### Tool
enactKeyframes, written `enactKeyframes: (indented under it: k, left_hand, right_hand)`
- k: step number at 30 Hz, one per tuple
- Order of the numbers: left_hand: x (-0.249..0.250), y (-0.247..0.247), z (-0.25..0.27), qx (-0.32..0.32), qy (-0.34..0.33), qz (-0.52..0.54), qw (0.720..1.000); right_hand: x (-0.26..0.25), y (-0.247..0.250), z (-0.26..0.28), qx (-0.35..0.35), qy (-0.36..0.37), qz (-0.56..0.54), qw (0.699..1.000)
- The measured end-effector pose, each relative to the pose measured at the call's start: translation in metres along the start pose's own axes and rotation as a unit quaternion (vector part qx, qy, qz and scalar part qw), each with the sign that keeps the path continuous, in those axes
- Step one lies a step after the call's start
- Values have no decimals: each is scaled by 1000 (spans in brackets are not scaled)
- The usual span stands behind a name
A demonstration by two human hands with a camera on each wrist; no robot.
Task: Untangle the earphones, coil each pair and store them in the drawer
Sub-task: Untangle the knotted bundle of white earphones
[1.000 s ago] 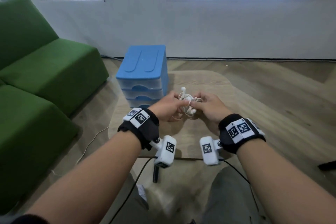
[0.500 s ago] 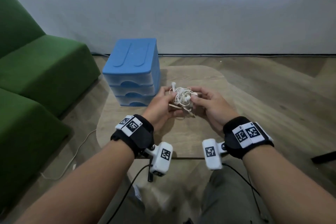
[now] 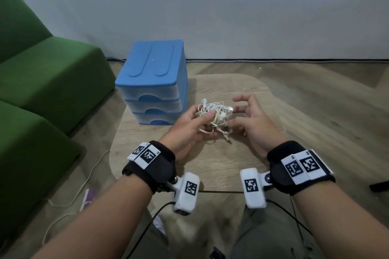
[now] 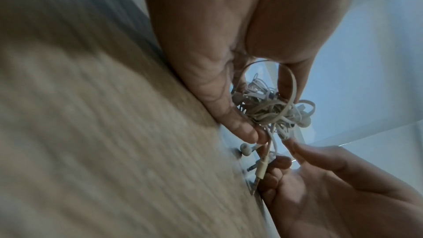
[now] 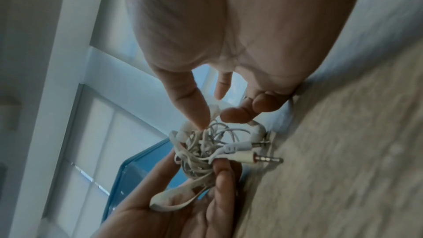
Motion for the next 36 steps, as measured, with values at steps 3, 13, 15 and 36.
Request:
enactKeyframes:
  k: [3, 13, 15, 36]
  left_hand:
    - [-2, 3, -2, 15, 1, 6, 1000]
    - [-2, 2, 1, 30, -9, -20, 999]
    - [-1, 4, 1, 49, -16, -24, 998]
    - [5, -17, 16, -6, -123, -181, 976]
  right_hand:
    - [-2, 1, 3, -14, 28, 63, 998]
    - [3, -13, 12, -100, 46, 123, 986]
    - [2, -12, 11, -100, 60, 141, 983]
    - [3, 5, 11, -125, -28, -21, 992]
Point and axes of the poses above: each hand's wrist, its own z-axis away from the middle knuckle, its own y-axis out of the back of the hand, x = y × z, the point moved 8 cm from there along -z, towards the middle knuckle, and after that the axes turned 10 degrees about x, right-handed, at the moved point
